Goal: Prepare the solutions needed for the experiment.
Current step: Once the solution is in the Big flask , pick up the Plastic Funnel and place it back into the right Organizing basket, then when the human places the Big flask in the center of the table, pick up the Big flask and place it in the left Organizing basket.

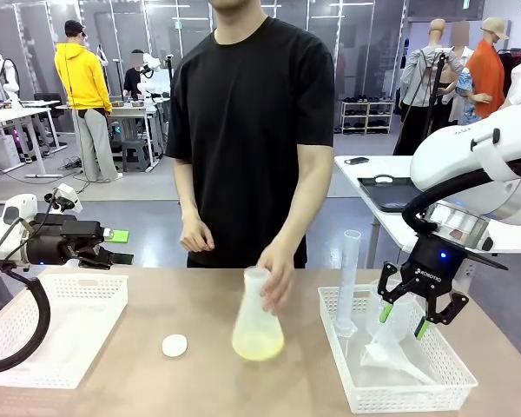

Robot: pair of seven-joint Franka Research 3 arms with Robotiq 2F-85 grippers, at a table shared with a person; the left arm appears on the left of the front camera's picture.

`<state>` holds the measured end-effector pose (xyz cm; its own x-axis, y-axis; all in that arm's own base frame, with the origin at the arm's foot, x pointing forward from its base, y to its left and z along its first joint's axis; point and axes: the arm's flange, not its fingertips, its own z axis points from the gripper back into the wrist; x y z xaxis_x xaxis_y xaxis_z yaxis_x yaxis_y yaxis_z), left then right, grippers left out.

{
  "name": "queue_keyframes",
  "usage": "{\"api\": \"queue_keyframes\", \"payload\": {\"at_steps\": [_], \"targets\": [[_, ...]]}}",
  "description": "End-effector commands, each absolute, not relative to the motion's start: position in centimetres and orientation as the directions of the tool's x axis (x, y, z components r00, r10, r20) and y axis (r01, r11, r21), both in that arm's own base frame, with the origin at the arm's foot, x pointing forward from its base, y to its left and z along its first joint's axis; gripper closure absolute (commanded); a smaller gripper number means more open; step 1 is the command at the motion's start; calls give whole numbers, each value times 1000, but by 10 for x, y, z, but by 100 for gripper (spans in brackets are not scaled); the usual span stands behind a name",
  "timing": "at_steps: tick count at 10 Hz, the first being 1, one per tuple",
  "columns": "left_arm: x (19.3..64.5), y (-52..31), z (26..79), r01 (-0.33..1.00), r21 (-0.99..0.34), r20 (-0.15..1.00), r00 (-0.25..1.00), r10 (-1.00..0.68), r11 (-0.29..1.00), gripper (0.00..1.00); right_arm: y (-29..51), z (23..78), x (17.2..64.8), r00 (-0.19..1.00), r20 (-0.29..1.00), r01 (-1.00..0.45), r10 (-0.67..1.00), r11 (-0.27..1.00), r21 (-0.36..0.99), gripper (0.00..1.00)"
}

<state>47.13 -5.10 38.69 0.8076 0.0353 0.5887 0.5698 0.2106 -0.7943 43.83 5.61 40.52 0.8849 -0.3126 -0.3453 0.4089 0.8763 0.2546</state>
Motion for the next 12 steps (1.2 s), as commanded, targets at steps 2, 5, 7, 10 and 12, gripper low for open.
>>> {"api": "queue_keyframes", "payload": {"at_steps": [2,5,7,10,12], "targets": [[473,-53,388,585,-779,606,795,35,225,0,56,407,437,887,-345,403,-306,878,257,36],[473,-53,388,585,-779,606,795,35,225,0,56,407,437,887,-345,403,-306,878,257,36],[473,-53,388,585,-779,606,795,35,225,0,56,407,437,887,-345,403,-306,878,257,36],[473,-53,388,585,-779,606,795,35,225,0,56,407,437,887,-345,403,-306,878,257,36],[473,-53,388,585,-779,606,795,35,225,0,56,405,430,894,-313,421,-322,843,335,36]]}}
